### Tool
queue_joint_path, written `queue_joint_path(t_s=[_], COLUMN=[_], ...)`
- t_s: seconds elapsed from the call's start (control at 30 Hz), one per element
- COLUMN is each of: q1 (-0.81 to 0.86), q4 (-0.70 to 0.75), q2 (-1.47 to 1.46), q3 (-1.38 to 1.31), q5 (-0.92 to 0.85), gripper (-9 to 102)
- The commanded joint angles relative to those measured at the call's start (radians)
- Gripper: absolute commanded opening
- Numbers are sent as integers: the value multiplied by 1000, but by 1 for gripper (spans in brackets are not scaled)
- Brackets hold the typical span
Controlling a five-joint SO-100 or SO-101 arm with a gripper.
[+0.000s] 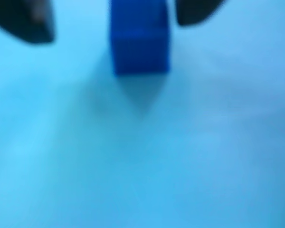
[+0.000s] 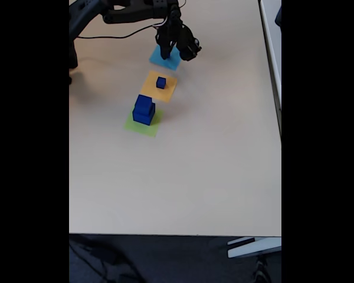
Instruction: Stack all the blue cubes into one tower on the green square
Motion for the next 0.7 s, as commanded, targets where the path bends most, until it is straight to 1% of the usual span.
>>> queue_joint_path(t_s=[0.0,0.1,0.33,0.57,0.67], q1=[-17,2,115,224,239], q4=[14,9,43,12,-46], q2=[179,311,502,492,491], q3=[-23,44,106,190,272], q5=[-17,-60,-244,-356,-362], gripper=[12,12,19,21,22])
